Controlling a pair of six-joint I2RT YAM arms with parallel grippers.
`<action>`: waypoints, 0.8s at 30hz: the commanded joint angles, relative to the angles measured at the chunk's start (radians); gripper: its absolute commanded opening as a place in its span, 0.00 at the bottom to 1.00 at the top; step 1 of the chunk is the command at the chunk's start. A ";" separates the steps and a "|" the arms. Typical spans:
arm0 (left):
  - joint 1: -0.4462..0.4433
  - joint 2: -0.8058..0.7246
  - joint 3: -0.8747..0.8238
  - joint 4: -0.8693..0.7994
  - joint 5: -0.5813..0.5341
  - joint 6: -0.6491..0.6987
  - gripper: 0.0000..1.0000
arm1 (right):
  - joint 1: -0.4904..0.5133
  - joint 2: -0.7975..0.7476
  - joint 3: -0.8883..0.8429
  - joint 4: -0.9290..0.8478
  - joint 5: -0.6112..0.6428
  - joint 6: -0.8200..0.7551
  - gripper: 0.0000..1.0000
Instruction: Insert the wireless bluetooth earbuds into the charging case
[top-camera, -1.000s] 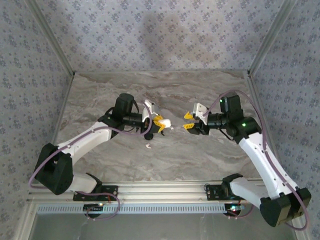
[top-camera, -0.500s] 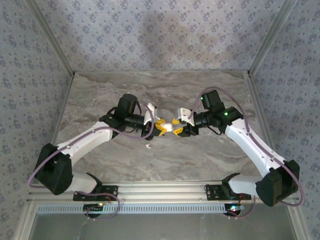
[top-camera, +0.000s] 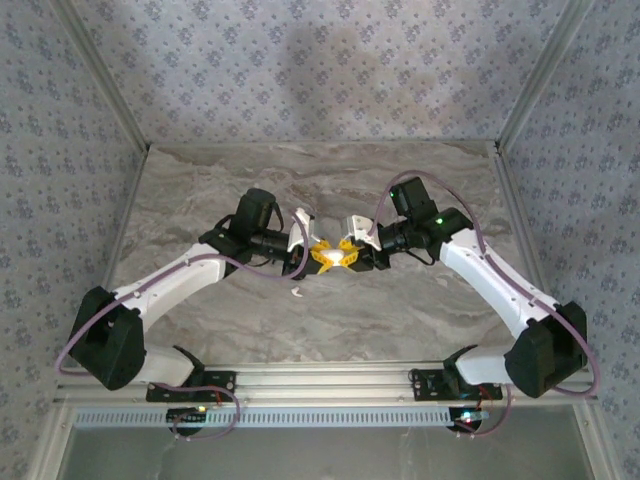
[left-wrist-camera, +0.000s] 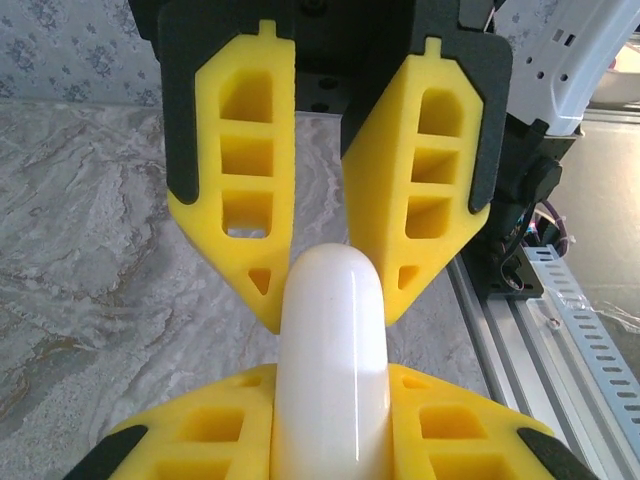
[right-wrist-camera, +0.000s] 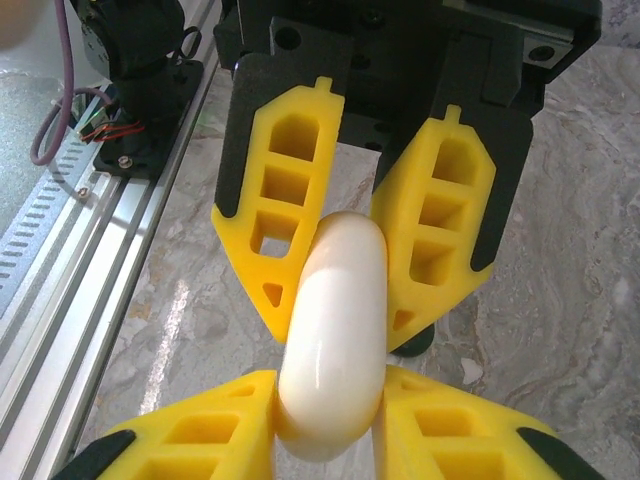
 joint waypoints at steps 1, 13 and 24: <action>-0.007 -0.029 0.022 0.005 0.030 0.016 0.23 | 0.008 0.007 0.031 -0.001 -0.038 -0.014 0.23; 0.019 -0.054 -0.022 0.097 0.032 -0.045 0.54 | -0.088 -0.061 -0.016 0.029 -0.168 -0.013 0.12; 0.020 -0.053 -0.032 0.154 0.085 -0.077 0.51 | -0.152 -0.058 -0.063 0.107 -0.326 0.006 0.11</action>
